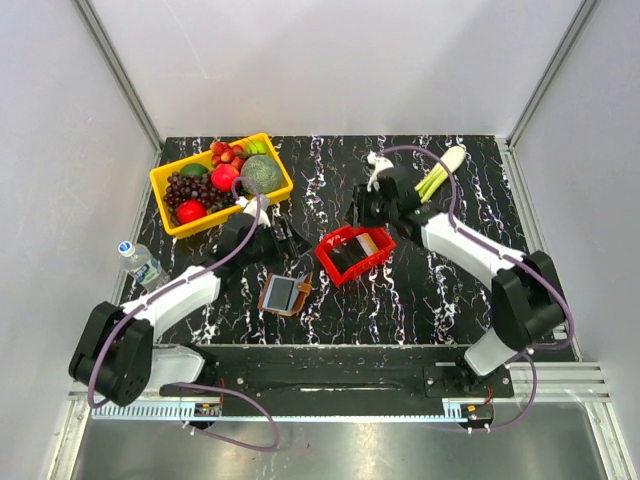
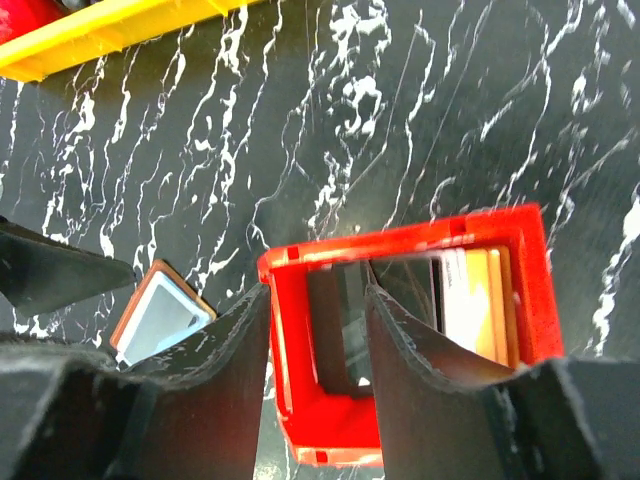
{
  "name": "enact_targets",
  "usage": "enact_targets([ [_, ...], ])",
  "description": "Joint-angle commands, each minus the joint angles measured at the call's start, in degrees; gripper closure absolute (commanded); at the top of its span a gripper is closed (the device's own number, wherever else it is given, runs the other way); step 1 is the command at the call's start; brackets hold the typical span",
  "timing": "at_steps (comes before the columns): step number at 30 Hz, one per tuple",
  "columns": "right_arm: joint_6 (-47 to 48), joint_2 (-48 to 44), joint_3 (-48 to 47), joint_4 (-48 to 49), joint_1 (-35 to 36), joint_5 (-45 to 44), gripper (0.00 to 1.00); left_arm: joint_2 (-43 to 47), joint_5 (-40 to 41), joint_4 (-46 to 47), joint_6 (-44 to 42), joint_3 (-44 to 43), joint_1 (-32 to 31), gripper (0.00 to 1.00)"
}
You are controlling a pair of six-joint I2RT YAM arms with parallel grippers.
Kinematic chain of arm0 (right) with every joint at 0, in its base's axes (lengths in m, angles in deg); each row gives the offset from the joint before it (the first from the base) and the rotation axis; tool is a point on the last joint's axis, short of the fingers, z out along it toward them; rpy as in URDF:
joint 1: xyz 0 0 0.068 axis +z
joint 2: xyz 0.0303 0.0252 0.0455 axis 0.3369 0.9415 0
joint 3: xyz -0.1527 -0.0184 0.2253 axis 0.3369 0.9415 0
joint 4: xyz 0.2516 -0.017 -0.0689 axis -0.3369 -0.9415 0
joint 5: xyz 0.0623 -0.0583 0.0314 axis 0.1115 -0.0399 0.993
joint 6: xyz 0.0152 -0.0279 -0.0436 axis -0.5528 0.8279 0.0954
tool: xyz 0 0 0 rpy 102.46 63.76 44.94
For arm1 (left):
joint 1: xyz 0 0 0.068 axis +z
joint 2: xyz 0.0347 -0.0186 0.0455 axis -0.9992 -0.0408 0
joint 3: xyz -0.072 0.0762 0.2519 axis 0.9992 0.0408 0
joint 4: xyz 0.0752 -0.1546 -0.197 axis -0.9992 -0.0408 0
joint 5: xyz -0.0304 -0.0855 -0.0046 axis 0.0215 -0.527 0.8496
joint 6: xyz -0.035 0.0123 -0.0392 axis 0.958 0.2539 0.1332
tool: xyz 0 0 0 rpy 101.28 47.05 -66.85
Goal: Put the credit cards into the card holder
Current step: Pick up the credit card from the storage box.
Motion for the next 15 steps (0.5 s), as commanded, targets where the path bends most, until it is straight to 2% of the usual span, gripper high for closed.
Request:
enact_targets([
  [1,11.0,7.1,-14.4,-20.7,-2.7,5.2,0.53,-4.1,-4.5,-3.1,-3.6,-7.4,-0.1,0.14],
  [6,13.8,13.0,-19.8,-29.5,-3.5,10.9,0.53,-12.5,-8.3,-5.4,-4.9,-12.6,-0.1,0.19],
  [15,13.4,19.6,-22.0,-30.0,-3.8,8.8,0.53,-20.7,-9.0,-5.4,-4.1,-16.1,-1.7,0.2],
])
